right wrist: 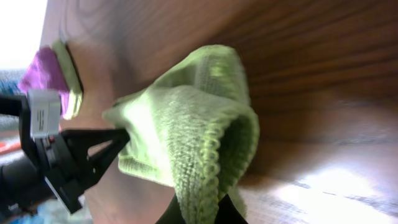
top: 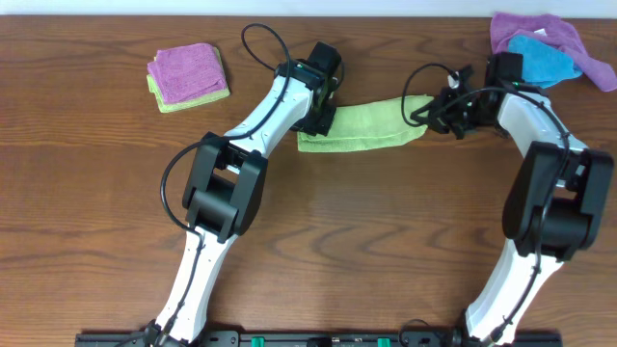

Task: Fold the cloth
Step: 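Lift the strip's right end with the right gripper and fold it leftward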

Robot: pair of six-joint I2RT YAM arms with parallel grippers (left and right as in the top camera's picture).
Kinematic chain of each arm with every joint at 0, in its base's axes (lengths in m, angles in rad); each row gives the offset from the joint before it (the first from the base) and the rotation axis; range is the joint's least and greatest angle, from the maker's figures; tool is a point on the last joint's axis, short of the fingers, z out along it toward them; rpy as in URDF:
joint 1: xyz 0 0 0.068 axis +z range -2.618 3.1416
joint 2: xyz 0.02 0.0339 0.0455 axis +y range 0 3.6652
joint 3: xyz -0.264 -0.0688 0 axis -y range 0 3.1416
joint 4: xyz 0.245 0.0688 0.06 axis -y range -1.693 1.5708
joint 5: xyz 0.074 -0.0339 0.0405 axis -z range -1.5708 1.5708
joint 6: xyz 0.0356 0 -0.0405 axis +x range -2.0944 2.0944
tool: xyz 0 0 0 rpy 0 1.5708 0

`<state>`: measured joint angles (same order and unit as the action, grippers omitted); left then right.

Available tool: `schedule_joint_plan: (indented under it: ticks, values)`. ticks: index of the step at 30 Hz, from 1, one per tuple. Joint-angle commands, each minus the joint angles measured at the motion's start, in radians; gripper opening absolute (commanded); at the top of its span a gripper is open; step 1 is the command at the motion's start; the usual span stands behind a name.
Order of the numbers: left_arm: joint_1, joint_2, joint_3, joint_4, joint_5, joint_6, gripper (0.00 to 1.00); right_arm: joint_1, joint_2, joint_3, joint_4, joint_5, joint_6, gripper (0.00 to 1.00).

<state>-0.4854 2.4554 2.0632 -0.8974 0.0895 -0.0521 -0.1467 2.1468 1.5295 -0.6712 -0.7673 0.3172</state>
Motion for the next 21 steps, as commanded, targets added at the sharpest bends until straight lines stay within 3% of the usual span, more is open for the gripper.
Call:
schedule_joint_plan:
  ticks: [1, 7, 21]
  values:
    - [0.007, 0.025, -0.041, -0.018, -0.047, -0.004, 0.06, 0.038, 0.011, 0.056, -0.038, 0.016, -0.065, 0.01]
    - [0.007, 0.025, -0.041, -0.017, -0.044, -0.008, 0.06, 0.105, 0.011, 0.117, -0.127, 0.084, -0.102, 0.01]
    - [0.011, 0.024, -0.041, -0.008, -0.007, -0.023, 0.06, 0.245, 0.011, 0.12, -0.127, 0.083, -0.089, 0.01]
